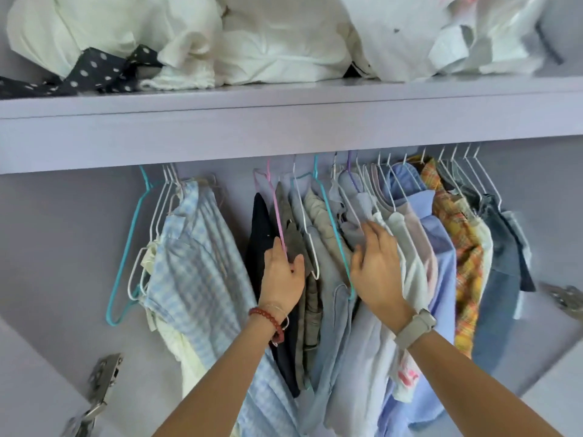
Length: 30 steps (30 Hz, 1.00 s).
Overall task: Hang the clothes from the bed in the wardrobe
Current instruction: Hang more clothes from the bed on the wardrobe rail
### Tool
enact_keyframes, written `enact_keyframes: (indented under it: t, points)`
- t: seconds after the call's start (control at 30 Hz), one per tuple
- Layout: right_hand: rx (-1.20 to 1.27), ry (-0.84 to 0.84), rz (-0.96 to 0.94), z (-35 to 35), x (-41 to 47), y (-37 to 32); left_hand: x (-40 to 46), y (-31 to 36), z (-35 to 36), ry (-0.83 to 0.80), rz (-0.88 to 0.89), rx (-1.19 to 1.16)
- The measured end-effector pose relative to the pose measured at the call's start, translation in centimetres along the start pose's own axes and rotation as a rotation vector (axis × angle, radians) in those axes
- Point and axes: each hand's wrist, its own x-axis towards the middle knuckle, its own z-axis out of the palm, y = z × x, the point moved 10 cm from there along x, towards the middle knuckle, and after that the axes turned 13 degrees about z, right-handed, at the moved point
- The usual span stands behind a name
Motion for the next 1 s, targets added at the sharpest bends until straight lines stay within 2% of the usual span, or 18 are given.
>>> enact_keyframes:
  t: [0.13, 0.27, 0.4, 0.5, 0.57, 0.8, 1.0]
  points:
    - [-0.204, -0.042, 0.022, 0.1, 0.5, 0.5, -0.3, -0.6, 1.2, 0.024, -0.043, -0.007]
    - [-0.437, -0.256, 0.054, 2.8, 0.5, 0.6, -0.9, -1.5, 0.5, 0.033, -0.036, -0.039]
    - [-0.232, -0.455, 0.263, 5.0, 1.0, 1.4, -1.5, -2.4, -1.8, 0.101, -0.023, -0.028]
    - [0.026, -0.444, 0.311, 5.5, 0.6, 1.3, -1.9, -2.8, -3.3, 0.136, -0.021, -0.037]
    - [0.129, -0.416, 0.265, 5.4, 0.1, 0.2, -1.8, -3.1, -4.0, 0.137, -0.026, -0.033]
    - [0.175, -0.578, -0.020, 8.3, -1.7, -6.1, -1.5, -3.1, -5.0, 0.040, 0.012, -0.055]
    - [0.186, -0.622, -0.081, 9.6, -2.7, -7.9, -1.4, -3.7, -5.7, 0.045, -0.030, -0.040]
